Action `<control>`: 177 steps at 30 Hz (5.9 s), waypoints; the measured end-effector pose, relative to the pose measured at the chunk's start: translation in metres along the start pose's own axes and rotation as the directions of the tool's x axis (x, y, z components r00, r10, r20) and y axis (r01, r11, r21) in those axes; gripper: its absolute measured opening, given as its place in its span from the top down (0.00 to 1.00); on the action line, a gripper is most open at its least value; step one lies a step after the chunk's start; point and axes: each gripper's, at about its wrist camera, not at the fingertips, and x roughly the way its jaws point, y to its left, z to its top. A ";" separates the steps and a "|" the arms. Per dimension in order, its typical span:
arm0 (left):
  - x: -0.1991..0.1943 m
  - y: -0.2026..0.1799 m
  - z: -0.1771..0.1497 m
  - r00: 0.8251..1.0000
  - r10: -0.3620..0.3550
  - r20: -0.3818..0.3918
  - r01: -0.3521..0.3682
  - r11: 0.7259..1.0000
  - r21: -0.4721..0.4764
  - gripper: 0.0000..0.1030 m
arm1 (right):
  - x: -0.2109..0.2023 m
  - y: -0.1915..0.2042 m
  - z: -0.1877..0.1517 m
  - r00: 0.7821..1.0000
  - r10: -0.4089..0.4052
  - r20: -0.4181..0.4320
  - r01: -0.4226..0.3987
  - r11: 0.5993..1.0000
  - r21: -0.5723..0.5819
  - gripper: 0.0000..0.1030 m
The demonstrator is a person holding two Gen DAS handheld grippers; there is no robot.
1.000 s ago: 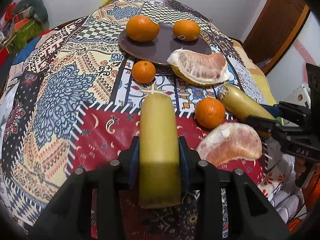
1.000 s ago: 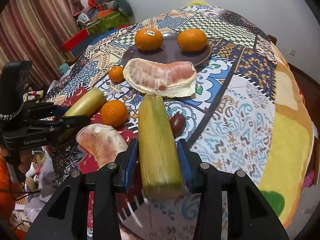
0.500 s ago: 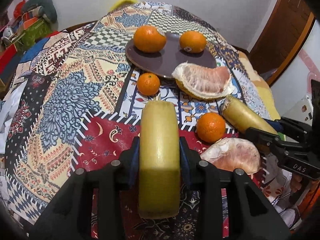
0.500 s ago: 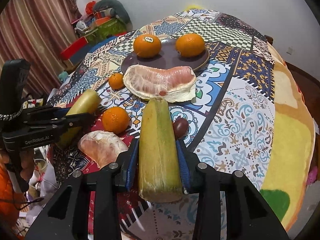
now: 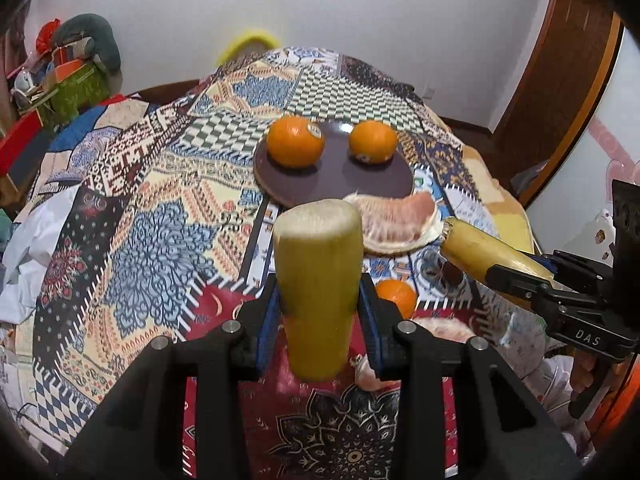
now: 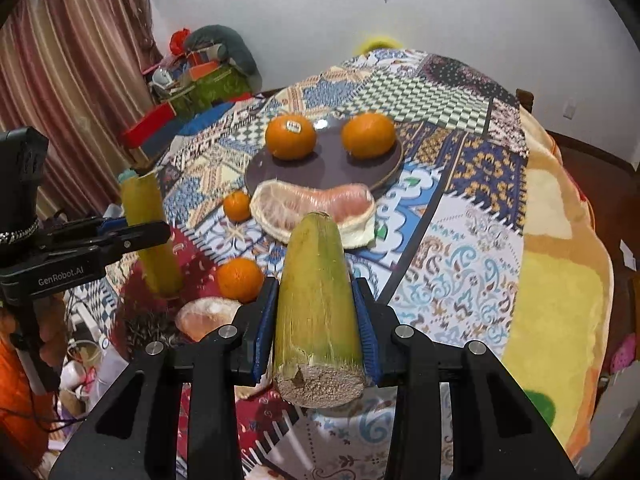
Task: Organize fruits
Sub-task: 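Lift both cylinders, lay them on the plate between the oranges, open both tools, then lower the right tool onto the dark brown date and close it, then carry the date onto the plate with the right tool while the left tool sets a small mandarin there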
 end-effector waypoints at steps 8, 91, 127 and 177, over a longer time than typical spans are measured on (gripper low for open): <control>-0.003 -0.004 0.023 0.999 -0.021 0.047 0.021 1.000 0.002 0.64 | -0.005 -0.005 0.021 0.998 -0.006 0.060 0.005 1.000 0.011 0.67; 0.090 -0.009 0.136 0.999 -0.021 0.043 0.020 0.999 0.041 0.45 | 0.059 -0.040 0.085 0.996 -0.053 0.070 0.058 0.996 -0.066 0.59; 0.039 -0.032 -0.004 0.992 -0.064 -0.112 0.063 0.998 -0.005 0.41 | 0.012 -0.021 -0.007 0.995 -0.094 -0.027 0.093 0.995 -0.025 0.49; 0.038 -0.007 0.043 0.999 -0.006 0.046 0.007 1.000 -0.012 0.64 | 0.021 -0.012 0.045 0.996 -0.063 0.056 0.068 0.993 -0.094 0.84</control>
